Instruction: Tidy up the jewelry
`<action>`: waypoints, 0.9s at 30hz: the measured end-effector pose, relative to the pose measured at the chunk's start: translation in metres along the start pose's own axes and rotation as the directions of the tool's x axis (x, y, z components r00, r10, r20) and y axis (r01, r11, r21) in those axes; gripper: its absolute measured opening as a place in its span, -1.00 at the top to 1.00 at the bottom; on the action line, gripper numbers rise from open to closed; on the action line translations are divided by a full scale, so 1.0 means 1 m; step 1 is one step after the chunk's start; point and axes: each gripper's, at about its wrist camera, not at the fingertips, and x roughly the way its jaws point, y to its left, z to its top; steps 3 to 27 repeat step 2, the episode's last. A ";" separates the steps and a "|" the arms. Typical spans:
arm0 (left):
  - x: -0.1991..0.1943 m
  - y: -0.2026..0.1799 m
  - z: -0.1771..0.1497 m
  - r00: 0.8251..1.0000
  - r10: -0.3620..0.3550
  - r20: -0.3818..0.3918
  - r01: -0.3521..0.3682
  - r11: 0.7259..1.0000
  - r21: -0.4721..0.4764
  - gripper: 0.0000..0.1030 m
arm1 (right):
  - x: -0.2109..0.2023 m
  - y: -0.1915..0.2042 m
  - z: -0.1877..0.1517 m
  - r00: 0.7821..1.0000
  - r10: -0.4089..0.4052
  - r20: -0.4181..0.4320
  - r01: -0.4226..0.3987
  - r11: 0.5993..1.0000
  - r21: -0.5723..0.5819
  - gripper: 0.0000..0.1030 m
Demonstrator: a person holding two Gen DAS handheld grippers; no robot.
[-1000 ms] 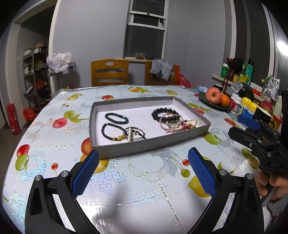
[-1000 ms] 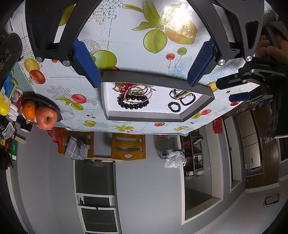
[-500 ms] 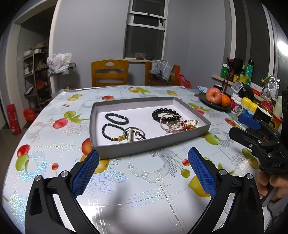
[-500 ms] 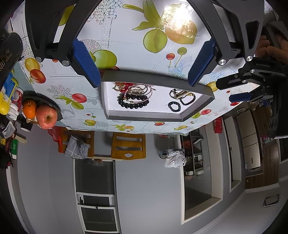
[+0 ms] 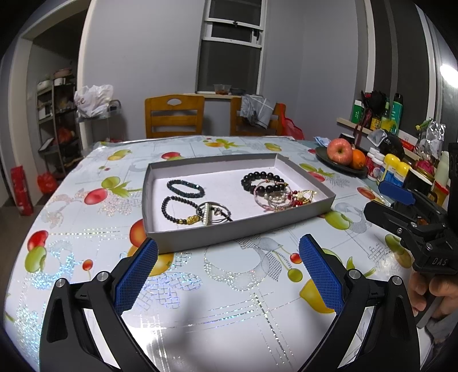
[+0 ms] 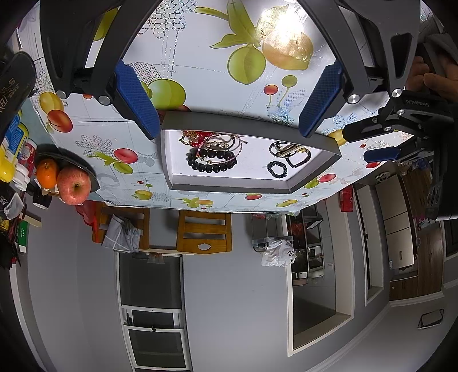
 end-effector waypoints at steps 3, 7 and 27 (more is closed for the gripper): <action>0.000 0.000 0.000 1.000 0.000 0.000 0.000 1.000 0.001 -0.90 | 0.000 0.000 0.000 1.000 0.000 -0.001 0.000 1.000 0.000 -0.87; 0.000 0.000 0.000 1.000 0.000 0.000 0.000 1.000 0.001 -0.90 | 0.000 0.000 0.000 1.000 0.000 -0.001 0.000 1.000 0.000 -0.87; 0.000 0.000 0.000 1.000 0.000 0.000 0.000 1.000 0.001 -0.90 | 0.000 0.000 0.000 1.000 0.000 -0.001 0.000 1.000 0.000 -0.87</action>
